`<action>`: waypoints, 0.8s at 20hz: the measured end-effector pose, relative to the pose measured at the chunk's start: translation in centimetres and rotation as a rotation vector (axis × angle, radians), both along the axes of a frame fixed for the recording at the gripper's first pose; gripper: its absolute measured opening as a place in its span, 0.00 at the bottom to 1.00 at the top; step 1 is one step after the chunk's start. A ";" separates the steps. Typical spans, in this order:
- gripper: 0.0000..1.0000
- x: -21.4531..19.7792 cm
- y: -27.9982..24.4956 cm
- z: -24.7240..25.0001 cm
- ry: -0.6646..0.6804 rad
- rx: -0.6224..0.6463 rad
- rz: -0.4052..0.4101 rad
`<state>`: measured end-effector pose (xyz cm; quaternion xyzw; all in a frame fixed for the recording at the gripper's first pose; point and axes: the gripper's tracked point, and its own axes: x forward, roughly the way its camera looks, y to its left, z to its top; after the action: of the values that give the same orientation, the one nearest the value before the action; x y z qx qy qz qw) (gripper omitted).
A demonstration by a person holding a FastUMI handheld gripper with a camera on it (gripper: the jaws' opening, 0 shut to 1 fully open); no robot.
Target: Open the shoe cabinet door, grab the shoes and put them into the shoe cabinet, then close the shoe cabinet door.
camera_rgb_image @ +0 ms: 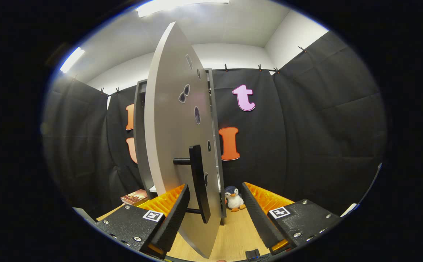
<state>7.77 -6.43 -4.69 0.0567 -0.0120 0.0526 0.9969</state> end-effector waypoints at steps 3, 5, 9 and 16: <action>0.90 0.2 1.6 0.0 0.003 0.010 0.028; 0.90 0.3 2.6 0.0 0.003 0.013 0.046; 0.90 0.7 4.4 0.1 0.001 0.010 0.080; 0.90 1.3 7.2 0.4 0.000 0.001 0.125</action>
<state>9.11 0.75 -4.30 0.0578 -0.0084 0.1149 0.9917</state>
